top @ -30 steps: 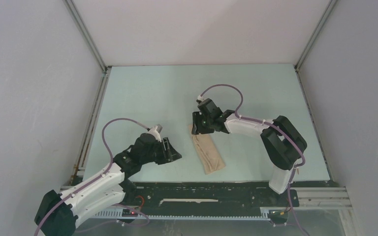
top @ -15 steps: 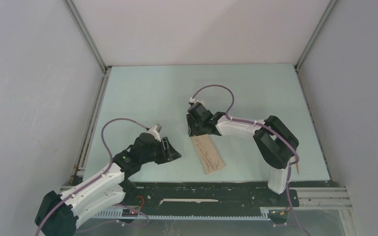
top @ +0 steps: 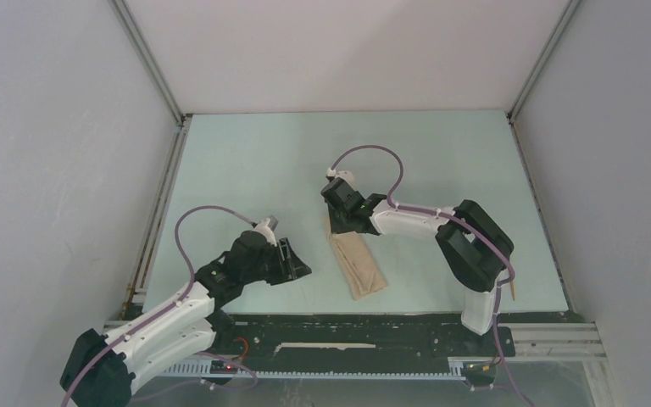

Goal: Fold the napkin into a case and place the utensils inside
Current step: Pick up the top corner of the smaller rectangle folded napkin from the center of the board.

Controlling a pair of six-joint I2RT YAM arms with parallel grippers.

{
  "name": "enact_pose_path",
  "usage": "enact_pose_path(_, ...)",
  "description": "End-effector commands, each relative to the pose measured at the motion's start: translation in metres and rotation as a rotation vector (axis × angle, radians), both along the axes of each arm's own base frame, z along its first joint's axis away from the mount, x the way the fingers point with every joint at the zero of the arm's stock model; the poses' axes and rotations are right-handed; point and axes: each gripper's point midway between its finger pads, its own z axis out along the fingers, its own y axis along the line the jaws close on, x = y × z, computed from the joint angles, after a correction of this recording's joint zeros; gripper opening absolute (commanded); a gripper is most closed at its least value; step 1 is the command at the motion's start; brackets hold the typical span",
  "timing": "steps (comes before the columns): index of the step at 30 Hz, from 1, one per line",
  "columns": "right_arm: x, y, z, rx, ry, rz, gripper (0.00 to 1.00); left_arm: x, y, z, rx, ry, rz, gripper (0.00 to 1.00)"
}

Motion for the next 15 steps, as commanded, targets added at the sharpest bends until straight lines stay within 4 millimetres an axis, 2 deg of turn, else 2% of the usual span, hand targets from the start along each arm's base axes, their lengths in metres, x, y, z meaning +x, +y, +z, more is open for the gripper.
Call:
enact_pose_path(1, 0.008, 0.010, 0.021, 0.031, -0.050, -0.021, 0.10, 0.008, 0.001, 0.003, 0.014, -0.045, -0.003, 0.56)
enact_pose_path(4, 0.003, 0.009, 0.029, 0.057, -0.030, -0.033, 0.00, 0.017, -0.003, 0.007, 0.037, -0.077, -0.022, 0.59)
enact_pose_path(8, -0.001, 0.011, 0.038, 0.129, 0.016, -0.066, 0.00, 0.046, -0.009, 0.017, 0.108, -0.134, -0.023, 0.61)
enact_pose_path(12, -0.001, 0.015, 0.039, 0.223, 0.073, -0.068, 0.00, 0.078, -0.018, 0.026, 0.165, -0.167, -0.008, 0.58)
enact_pose_path(15, -0.002, 0.016, 0.036, 0.237, 0.098, -0.053, 0.24, 0.087, -0.026, 0.033, 0.139, -0.178, -0.005, 0.56)
